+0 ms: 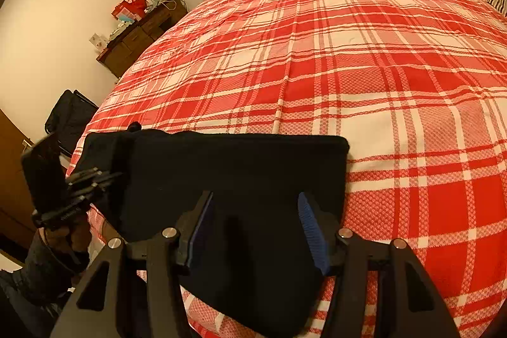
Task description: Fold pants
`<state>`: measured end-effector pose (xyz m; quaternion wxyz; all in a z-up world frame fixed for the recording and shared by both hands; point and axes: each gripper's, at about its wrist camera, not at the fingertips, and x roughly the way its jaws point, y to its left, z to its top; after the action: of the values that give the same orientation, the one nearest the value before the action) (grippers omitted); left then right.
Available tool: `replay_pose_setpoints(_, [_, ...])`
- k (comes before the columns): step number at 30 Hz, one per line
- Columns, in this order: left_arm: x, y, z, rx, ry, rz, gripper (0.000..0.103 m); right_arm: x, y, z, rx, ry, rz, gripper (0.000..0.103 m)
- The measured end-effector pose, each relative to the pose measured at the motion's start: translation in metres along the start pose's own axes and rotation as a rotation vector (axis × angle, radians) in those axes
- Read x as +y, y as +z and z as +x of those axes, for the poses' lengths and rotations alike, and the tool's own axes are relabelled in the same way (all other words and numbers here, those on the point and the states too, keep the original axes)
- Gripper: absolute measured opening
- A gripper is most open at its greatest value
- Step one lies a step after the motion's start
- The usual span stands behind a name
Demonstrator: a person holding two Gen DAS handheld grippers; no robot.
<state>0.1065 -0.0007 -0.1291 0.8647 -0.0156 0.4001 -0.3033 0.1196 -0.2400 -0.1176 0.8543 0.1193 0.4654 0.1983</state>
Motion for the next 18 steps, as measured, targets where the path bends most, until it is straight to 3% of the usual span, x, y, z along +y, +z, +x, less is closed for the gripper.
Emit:
replay_pose_setpoints(3, [0.002,-0.003,0.001,0.002,0.027,-0.010,0.015,0.005,-0.004,-0.009,0.006,0.011,-0.016,0.056])
replay_pose_setpoints(8, [0.005,-0.005,0.001,-0.010,0.105,-0.020,0.052,0.011,-0.024,-0.006,0.066,0.002,-0.094,0.056])
replay_pose_setpoints(18, [0.009,-0.007,-0.001,-0.008,0.112,-0.041,0.055,0.043,-0.004,-0.007,0.047,-0.003,-0.176,0.056])
